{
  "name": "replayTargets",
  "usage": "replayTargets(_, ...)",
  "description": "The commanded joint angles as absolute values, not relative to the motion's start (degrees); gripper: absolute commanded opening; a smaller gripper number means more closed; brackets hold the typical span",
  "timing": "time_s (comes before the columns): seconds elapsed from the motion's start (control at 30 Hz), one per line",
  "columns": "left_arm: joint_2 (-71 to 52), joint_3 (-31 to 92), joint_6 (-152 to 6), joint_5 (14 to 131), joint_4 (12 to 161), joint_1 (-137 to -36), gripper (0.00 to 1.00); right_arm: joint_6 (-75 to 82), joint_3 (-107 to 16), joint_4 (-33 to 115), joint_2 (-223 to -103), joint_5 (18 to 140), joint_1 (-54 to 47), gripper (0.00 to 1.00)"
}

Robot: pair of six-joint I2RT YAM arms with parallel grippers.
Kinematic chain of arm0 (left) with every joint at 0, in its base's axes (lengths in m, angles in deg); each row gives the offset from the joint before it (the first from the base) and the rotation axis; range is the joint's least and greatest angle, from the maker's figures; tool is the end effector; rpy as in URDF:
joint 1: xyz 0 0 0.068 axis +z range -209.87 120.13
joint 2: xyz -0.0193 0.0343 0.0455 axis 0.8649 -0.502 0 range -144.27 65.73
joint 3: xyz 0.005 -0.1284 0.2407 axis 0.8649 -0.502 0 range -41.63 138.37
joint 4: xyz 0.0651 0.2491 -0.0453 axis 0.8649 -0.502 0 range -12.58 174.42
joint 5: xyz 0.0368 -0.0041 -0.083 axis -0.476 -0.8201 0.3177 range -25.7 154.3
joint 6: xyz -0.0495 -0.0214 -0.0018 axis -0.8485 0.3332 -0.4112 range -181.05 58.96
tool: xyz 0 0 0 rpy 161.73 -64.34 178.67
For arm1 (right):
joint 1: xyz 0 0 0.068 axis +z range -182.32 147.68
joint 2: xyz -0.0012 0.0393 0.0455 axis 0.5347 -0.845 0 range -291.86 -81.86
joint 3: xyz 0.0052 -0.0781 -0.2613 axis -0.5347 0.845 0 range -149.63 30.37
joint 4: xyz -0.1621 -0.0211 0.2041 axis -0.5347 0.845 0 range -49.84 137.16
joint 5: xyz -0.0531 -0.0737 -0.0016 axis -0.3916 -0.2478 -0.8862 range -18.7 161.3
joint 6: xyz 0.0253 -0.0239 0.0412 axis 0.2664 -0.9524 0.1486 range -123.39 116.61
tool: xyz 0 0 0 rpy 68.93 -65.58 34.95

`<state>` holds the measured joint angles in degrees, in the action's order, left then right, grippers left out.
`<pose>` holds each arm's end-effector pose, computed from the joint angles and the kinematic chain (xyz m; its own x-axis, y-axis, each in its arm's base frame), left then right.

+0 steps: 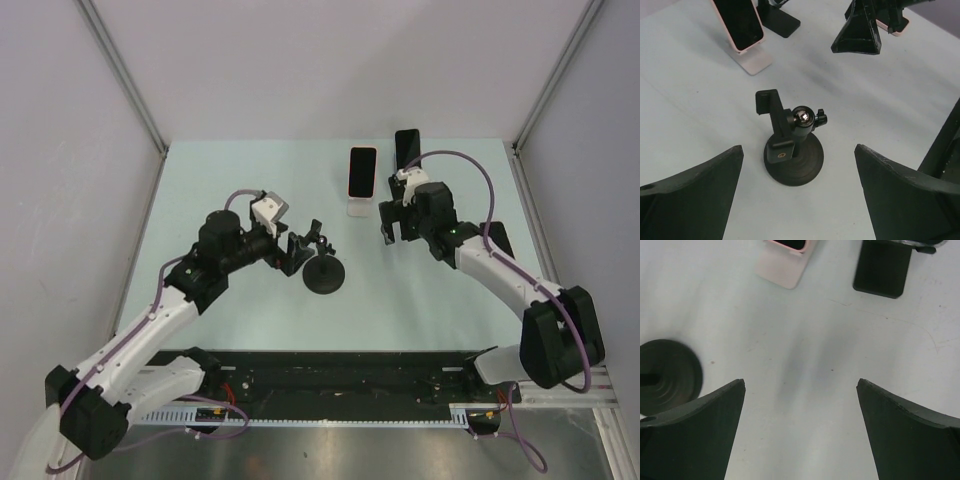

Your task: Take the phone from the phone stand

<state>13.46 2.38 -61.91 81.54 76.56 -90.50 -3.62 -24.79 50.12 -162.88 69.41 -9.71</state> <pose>0.1780 -0.1177 0.3165 -0.2500 0.1312 -0.9593 0.7278 0.6789 -0.0968 0.2905 0.1198 0.2572 -0.5387 -0.2288 -0.8108 -0.3620 0.9319 -0.0225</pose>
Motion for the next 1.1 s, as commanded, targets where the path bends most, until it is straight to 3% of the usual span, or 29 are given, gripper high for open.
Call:
replayTargets(0.0,9.2,8.0,-54.1,90.7,77.0,-90.6,0.98,-1.2,-22.2,46.7,-155.1,70.7,-7.5,0.99)
replayTargets(0.53,-1.5,12.2,-22.6,96.2,67.4,-90.0,0.95,-0.4,-10.9,48.9,-130.8,74.4,-5.0,0.98)
replayTargets(0.93,-9.0,17.7,-23.1,100.2,61.9,-90.0,0.70,-0.4,-9.4,49.6,-127.0,74.5,-4.6,0.98)
replayTargets(1.03,-8.6,17.9,-24.0,100.5,61.2,-90.0,0.59,-0.4,-9.3,49.1,-127.0,74.6,-4.6,0.98)
replayTargets(1.07,-8.6,18.0,-24.6,100.6,61.1,-90.1,0.51,-0.4,-9.3,49.0,-127.0,74.6,-4.7,0.98)
